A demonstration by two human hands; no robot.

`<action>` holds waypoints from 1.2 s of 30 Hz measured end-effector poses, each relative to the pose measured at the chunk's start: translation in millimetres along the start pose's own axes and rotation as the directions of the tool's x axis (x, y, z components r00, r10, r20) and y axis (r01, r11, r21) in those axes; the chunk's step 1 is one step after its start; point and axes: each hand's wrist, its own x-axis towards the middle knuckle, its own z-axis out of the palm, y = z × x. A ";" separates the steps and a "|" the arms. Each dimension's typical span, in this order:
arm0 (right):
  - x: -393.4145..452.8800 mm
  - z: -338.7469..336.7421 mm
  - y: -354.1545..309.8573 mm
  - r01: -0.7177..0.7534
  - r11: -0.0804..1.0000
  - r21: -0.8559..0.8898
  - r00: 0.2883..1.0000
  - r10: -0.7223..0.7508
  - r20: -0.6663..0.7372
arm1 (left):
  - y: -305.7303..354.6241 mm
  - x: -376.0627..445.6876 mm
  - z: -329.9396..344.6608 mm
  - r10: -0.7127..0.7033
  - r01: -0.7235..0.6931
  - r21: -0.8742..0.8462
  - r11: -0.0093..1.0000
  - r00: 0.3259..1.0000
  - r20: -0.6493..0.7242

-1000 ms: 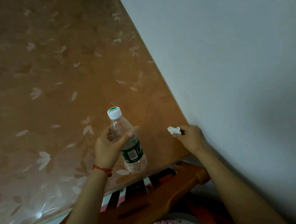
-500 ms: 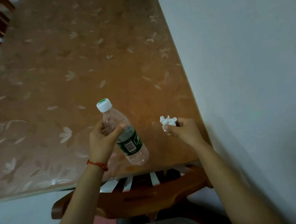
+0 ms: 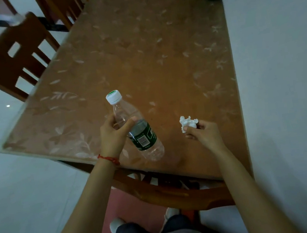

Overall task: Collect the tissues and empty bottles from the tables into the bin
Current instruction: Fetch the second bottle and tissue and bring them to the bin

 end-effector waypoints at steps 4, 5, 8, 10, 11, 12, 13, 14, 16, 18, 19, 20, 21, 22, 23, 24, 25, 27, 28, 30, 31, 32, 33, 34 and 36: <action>-4.5 42.7 -19.3 0.032 0.999 -0.006 0.999 -0.032 0.037 | 5.4 1.6 -47.3 0.013 -0.015 -0.040 0.999 0.998 -0.055; -6.9 55.6 -23.9 0.046 0.999 -0.009 0.998 -0.046 0.047 | 6.0 2.5 -61.3 0.008 -0.012 -0.047 0.999 0.998 -0.070; -16.9 99.0 -37.2 0.086 0.996 -0.004 0.992 -0.085 0.095 | 6.5 5.7 -107.3 -0.005 -0.005 -0.070 0.998 0.991 -0.133; -23.9 130.1 -44.5 0.107 0.994 -0.020 0.986 -0.103 0.132 | 7.2 6.2 -139.4 -0.001 -0.015 -0.089 0.996 0.984 -0.177; -27.8 146.1 -48.0 0.113 0.993 -0.021 0.983 -0.109 0.151 | 7.7 5.6 -155.3 0.005 -0.024 -0.087 0.996 0.979 -0.203; -31.1 162.3 -51.0 0.118 0.993 -0.015 0.979 -0.113 0.172 | 7.6 5.0 -171.9 0.009 -0.029 -0.084 0.996 0.973 -0.232; -34.1 179.0 -53.8 0.119 0.993 -0.007 0.974 -0.115 0.194 | 7.6 4.0 -188.4 0.010 -0.033 -0.085 0.996 0.966 -0.260; -36.8 196.2 -56.4 0.120 0.993 -0.010 0.969 -0.115 0.218 | 5.9 3.1 -205.8 0.008 -0.035 -0.087 0.996 0.958 -0.287; -42.7 229.9 -62.0 0.127 0.992 -0.026 0.958 -0.115 0.263 | 1.0 0.6 -240.2 -0.009 -0.024 -0.091 0.996 0.939 -0.342; -49.6 265.1 -66.6 0.132 0.991 -0.030 0.942 -0.116 0.314 | -4.5 -4.4 -274.8 -0.038 -0.006 -0.109 0.994 0.913 -0.406; -53.3 282.3 -68.4 0.139 0.990 -0.034 0.932 -0.119 0.341 | -7.9 -7.4 -291.6 -0.051 0.000 -0.118 0.993 0.899 -0.435; -56.6 299.0 -69.7 0.148 0.988 -0.044 0.921 -0.122 0.369 | -11.6 -10.8 -307.5 -0.066 0.007 -0.128 0.992 0.884 -0.463; -60.1 315.3 -70.4 0.158 0.986 -0.055 0.909 -0.123 0.399 | -15.3 -15.1 -323.6 -0.084 0.018 -0.137 0.990 0.869 -0.488; -63.6 330.6 -70.2 0.170 0.983 -0.070 0.894 -0.124 0.431 | -19.4 -20.0 -338.9 -0.101 0.030 -0.145 0.989 0.852 -0.513; -67.3 345.4 -70.4 0.188 0.978 -0.091 0.876 -0.125 0.466 | -23.6 -25.6 -353.7 -0.116 0.041 -0.150 0.988 0.834 -0.540; -70.7 360.5 -70.4 0.218 0.969 -0.116 0.855 -0.132 0.501 | -28.3 -31.3 -368.2 -0.132 0.053 -0.154 0.987 0.813 -0.568; -73.4 375.2 -70.9 0.248 0.959 -0.135 0.834 -0.141 0.534 | -33.2 -37.0 -381.6 -0.149 0.067 -0.159 0.985 0.792 -0.593; -77.8 404.4 -72.4 0.265 0.953 -0.147 0.797 -0.131 0.589 | -43.0 -48.2 -404.6 -0.191 0.099 -0.178 0.979 0.748 -0.635; -78.8 418.8 -72.1 0.257 0.955 -0.149 0.780 -0.114 0.615 | -47.9 -53.4 -414.7 -0.214 0.114 -0.192 0.975 0.724 -0.656; -80.0 447.4 -71.6 0.243 0.956 -0.164 0.742 -0.075 0.666 | -57.3 -62.9 -432.7 -0.253 0.141 -0.215 0.966 0.671 -0.697; -80.3 461.7 -71.8 0.243 0.954 -0.178 0.725 -0.056 0.686 | -61.7 -66.7 -440.9 -0.267 0.151 -0.223 0.963 0.644 -0.717; -81.1 476.2 -72.8 0.242 0.952 -0.188 0.707 -0.040 0.706 | -65.8 -69.8 -449.0 -0.280 0.157 -0.234 0.960 0.616 -0.736; -82.2 490.8 -74.7 0.243 0.952 -0.188 0.687 -0.032 0.726 | -69.5 -72.5 -457.1 -0.292 0.159 -0.246 0.956 0.589 -0.754; -83.7 505.6 -77.4 0.246 0.953 -0.179 0.662 -0.030 0.749 | -73.1 -73.9 -465.5 -0.304 0.159 -0.261 0.952 0.561 -0.770; -84.8 535.8 -82.1 0.250 0.953 -0.173 0.614 -0.018 0.789 | -80.3 -73.0 -483.1 -0.329 0.155 -0.291 0.944 0.507 -0.796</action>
